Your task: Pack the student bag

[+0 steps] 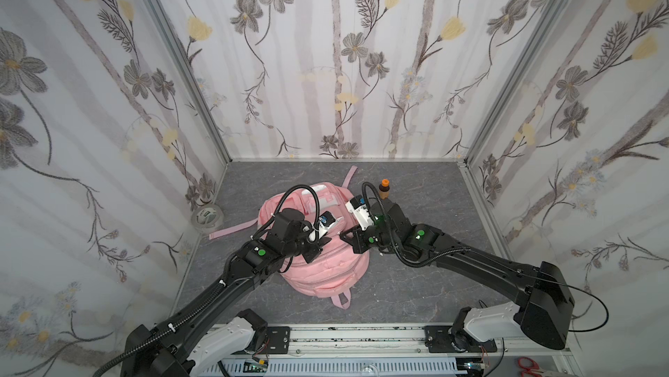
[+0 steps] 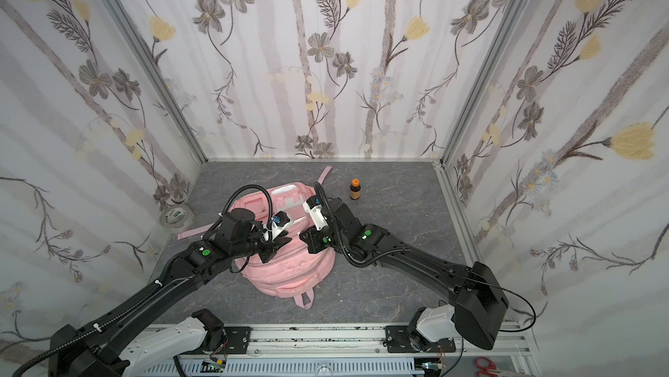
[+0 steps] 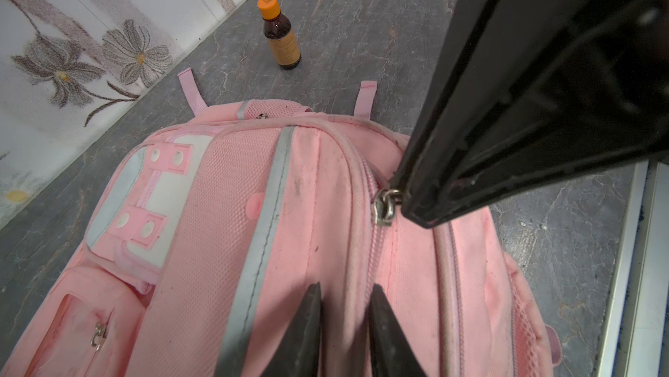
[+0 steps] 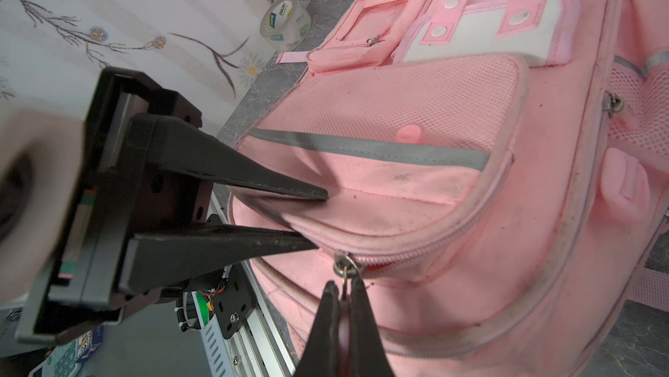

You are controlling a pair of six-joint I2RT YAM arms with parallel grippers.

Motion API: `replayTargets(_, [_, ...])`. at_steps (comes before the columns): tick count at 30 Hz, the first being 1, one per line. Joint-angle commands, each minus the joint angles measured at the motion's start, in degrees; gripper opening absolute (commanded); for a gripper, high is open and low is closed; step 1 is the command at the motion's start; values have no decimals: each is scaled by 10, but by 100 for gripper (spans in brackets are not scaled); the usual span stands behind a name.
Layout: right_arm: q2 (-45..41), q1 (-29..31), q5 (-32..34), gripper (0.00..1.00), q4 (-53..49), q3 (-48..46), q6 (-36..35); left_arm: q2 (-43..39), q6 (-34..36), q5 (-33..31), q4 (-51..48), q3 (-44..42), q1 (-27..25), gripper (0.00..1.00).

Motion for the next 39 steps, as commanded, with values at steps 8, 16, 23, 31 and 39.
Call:
replayTargets(8, [-10,-62,-25,0,36,-27,-11,-48,44,-72,-13,-12,3,0])
replayTargets(16, [14,-76,-72,0,32,9,-46,-61,41,-58,-95,11,15,53])
replayTargets(23, [18,-42,-64,0,44,20,-38,-13,-24,-22,-44,50,-13,55])
replayTargets(31, [-6,1,-49,0,52,-2,-12,31,-6,-26,-26,60,-30,16])
replayTargets(39, [-28,-10,-31,0,40,-21,-26,4,32,-48,-63,49,-30,0])
